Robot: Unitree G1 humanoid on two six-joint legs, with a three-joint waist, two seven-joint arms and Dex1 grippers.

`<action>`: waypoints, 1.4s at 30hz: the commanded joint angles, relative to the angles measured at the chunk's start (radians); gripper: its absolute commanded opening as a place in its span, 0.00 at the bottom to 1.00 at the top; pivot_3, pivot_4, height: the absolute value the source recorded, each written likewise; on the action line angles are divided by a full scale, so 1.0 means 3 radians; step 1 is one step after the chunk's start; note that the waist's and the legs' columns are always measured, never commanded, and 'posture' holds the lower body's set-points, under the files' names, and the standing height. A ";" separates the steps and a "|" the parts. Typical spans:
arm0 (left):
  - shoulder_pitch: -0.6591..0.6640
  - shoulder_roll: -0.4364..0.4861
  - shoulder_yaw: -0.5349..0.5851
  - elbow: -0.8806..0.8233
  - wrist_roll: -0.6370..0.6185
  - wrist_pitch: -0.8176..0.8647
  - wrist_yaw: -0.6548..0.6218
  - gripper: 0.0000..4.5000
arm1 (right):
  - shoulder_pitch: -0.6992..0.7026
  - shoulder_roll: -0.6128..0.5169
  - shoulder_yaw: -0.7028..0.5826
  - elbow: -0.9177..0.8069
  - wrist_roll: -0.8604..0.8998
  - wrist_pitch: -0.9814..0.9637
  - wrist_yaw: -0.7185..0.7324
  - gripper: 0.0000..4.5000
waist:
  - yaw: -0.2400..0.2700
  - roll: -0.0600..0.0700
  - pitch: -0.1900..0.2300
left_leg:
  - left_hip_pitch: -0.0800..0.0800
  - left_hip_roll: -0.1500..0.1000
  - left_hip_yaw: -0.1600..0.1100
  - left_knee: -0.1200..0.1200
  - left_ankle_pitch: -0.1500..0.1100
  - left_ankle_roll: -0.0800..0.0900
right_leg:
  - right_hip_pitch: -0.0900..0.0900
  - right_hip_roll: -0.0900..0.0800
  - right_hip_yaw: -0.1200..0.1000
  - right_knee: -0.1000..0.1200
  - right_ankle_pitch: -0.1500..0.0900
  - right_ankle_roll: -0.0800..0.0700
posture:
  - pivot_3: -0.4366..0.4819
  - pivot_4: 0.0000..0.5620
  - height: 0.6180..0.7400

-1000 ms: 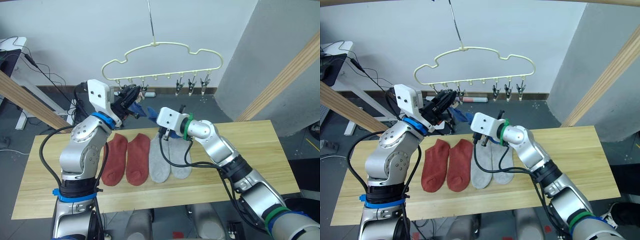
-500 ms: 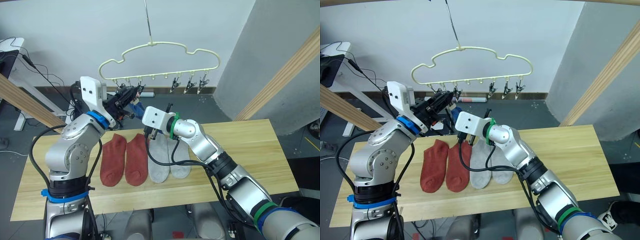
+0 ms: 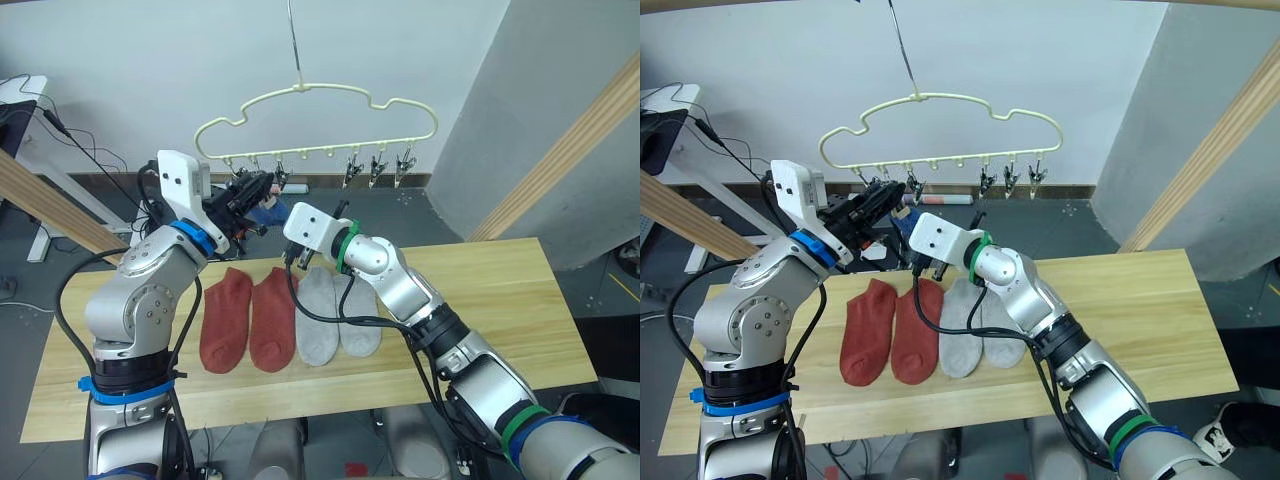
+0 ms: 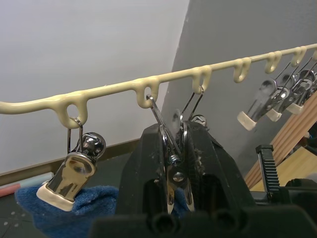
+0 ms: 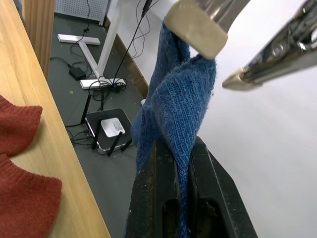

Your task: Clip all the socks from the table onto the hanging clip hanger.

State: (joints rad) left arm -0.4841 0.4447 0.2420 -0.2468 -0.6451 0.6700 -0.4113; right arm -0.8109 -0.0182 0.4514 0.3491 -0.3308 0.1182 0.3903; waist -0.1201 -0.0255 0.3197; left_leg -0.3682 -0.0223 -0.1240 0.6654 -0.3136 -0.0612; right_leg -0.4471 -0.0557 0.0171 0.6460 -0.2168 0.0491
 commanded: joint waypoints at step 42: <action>0.0036 -0.0039 0.0044 -0.0104 -0.0044 -0.0029 0.0091 0.40 | -0.0076 0.0206 -0.0045 -0.0180 0.0074 -0.0292 0.0007 0.00 | -0.0008 0.0000 0.0000 | 0.0000 0.0000 0.0000 0.0000 0.0000 0.0000 | -0.0001 0.0000 0.0000 0.0001 0.0000 0.0000 | 0.25 0.60 0.92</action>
State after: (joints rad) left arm -0.4815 0.4260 0.2417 -0.2465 -0.6445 0.6575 -0.3816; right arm -0.8131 0.0235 0.4508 0.3397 -0.3223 0.0511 0.3936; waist -0.1226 -0.0255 0.3197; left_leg -0.3682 -0.0222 -0.1239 0.6654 -0.3136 -0.0612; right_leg -0.4473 -0.0558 0.0172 0.6462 -0.2168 0.0491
